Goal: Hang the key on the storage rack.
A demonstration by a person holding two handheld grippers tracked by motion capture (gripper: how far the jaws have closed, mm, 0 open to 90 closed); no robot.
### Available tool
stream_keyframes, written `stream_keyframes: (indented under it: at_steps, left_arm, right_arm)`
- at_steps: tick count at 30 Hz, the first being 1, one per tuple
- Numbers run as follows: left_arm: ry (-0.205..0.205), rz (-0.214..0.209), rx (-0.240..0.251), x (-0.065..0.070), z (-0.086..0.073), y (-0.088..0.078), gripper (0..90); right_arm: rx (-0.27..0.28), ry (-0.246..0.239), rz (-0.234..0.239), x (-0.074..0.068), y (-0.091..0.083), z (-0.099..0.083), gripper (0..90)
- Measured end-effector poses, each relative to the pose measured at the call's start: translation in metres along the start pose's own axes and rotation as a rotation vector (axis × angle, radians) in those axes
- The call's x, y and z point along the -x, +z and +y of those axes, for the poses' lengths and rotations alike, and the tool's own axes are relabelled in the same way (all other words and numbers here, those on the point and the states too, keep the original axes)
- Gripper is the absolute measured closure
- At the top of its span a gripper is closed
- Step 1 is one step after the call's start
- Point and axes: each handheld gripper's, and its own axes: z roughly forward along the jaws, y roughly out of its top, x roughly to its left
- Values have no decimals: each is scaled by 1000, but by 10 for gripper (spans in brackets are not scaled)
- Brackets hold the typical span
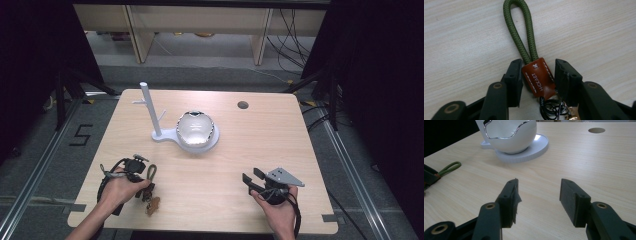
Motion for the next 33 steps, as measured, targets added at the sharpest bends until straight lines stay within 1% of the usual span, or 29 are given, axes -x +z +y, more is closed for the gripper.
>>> stream_keyframes:
  at_steps: [1, 2, 3, 4, 5, 6, 7, 8, 9, 10, 11, 13, 15, 16, 18, 19, 20, 21, 22, 23, 24, 26, 27, 28, 29, 30, 31, 32, 33]
  left_arm:
    - [8, 9, -2, 0, 0, 0, 591]
    - [30, 16, -13, -1, 1, -1, 596]
    - [27, 21, -10, 1, 1, -1, 601]
    - [39, 26, -10, 1, 0, -1, 607]
    - [42, 35, -3, 3, 0, 0, 613]
    - [58, 40, -2, 3, -1, -1, 621]
    - [61, 46, 6, 4, -2, 0, 630]
    - [73, 47, 7, 4, -2, 0, 638]
    - [81, 47, 11, 4, -3, 0, 644]
    - [77, 44, 18, 5, -3, 0, 650]
    - [82, 43, 15, 5, -3, 0, 655]
    - [98, 41, 11, 5, -2, 0, 669]
    - [126, 41, 8, 4, -1, 0, 678]
    - [127, 39, -4, 5, -1, -1, 683]
    - [137, 35, 5, 5, -1, -1, 692]
    - [142, 33, 8, 5, -1, -1, 697]
    - [142, 33, 8, 5, -1, -1, 701]
    - [157, 30, 19, 3, -2, -1, 707]
    - [150, 15, 38, 1, -4, -2, 710]
    - [146, 3, 51, -1, -5, -2, 712]
    - [142, -9, 65, -2, -7, -2, 715]
    - [149, -27, 90, -4, -10, -2, 719]
    - [152, -36, 115, -5, -12, -2, 724]
    - [149, -47, 140, -6, -15, -2, 732]
    - [156, -51, 160, -7, -17, -3, 757]
    - [143, -56, 181, -8, -20, -3, 760]
    - [142, -65, 189, -10, -22, -3, 760]
    - [131, -74, 197, -11, -24, -3, 760]
    - [132, -71, 216, -12, -26, -3, 760]
  right_arm:
    - [2, 10, 9, -1, 1, 0, 500]
    - [2, 10, 10, -1, 1, 0, 500]
    - [-13, 9, 6, -1, 0, 0, 500]
    - [-11, 1, 7, 0, 0, 0, 500]
    - [-13, 9, 8, -1, 0, 0, 500]
    - [-13, 8, 8, -1, 0, 0, 500]
    - [-7, 8, 9, -1, 0, 0, 500]
    - [1, 3, 5, 0, 0, 0, 500]
    - [-2, 2, 2, 0, 0, 0, 500]
    - [0, 3, 3, 0, 0, 0, 500]
    - [3, 1, 9, 0, 0, 0, 500]
    - [-2, 1, 3, 0, 0, 0, 500]
    - [-1, 1, 5, 0, 0, 0, 501]
    - [0, 1, 3, 0, 0, 0, 501]
    - [1, 2, 3, 0, 0, 0, 501]
    - [-6, 22, 2, -1, -1, -1, 502]
    - [-6, 22, 2, -1, -1, -1, 502]
    - [-1, 8, 13, 1, 1, -1, 502]
    - [-3, 15, 8, 1, 0, -1, 503]
    - [1, 2, 0, 2, 0, -1, 503]
    - [2, 4, -7, 1, 1, -1, 503]
    - [3, 3, -7, 1, 1, -1, 504]
    - [6, 13, 10, 1, 0, -1, 505]
    - [10, 15, 9, 1, 0, -1, 505]
    - [20, 14, 9, 1, 0, -1, 506]
    - [14, 48, 0, -2, 0, -2, 507]
    - [22, 8, -10, 2, 1, -2, 507]
    - [24, 6, -10, 2, 2, -2, 507]
    - [3, 28, -10, 0, 0, -2, 507]
